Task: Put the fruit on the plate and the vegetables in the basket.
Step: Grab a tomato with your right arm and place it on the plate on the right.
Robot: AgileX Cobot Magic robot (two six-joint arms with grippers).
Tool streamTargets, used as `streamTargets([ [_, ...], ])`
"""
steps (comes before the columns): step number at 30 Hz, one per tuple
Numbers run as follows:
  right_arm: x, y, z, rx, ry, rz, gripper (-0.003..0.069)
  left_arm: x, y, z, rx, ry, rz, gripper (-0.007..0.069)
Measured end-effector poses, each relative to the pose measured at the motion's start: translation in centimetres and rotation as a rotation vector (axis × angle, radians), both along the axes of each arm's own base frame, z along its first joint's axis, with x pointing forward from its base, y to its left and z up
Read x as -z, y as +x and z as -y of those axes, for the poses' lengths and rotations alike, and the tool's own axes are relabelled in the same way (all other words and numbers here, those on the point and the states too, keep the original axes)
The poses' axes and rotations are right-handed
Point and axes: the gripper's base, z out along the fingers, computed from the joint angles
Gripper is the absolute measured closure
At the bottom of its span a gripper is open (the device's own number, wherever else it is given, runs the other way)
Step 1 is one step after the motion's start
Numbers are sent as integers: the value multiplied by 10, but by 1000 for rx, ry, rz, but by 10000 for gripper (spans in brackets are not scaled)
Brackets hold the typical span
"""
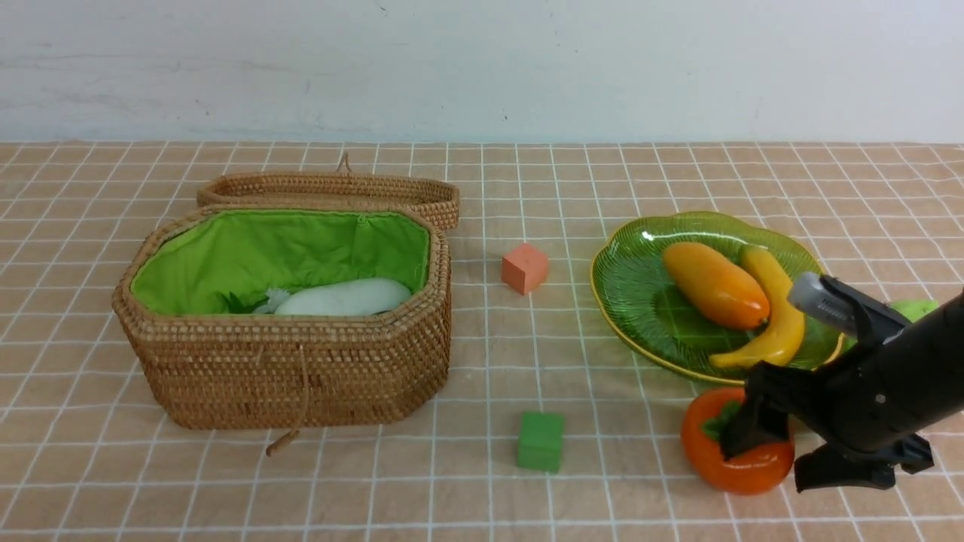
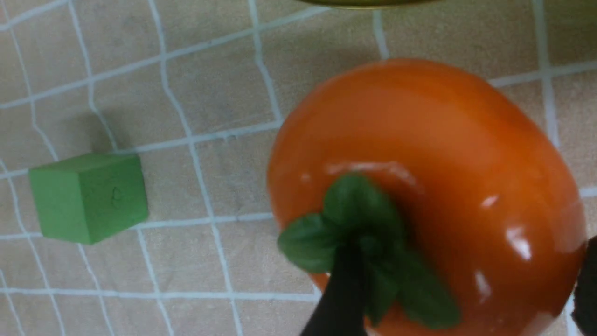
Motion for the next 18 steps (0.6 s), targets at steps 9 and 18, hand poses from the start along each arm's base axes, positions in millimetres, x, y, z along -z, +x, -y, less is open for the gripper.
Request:
streamTargets([
  [9,2,2,-3,-88,5,45,102,0,0,0,0,-1,-1,638],
  [18,2,-2,-5,-139,22,4,37,0,0,0,0,-1,-1,638],
])
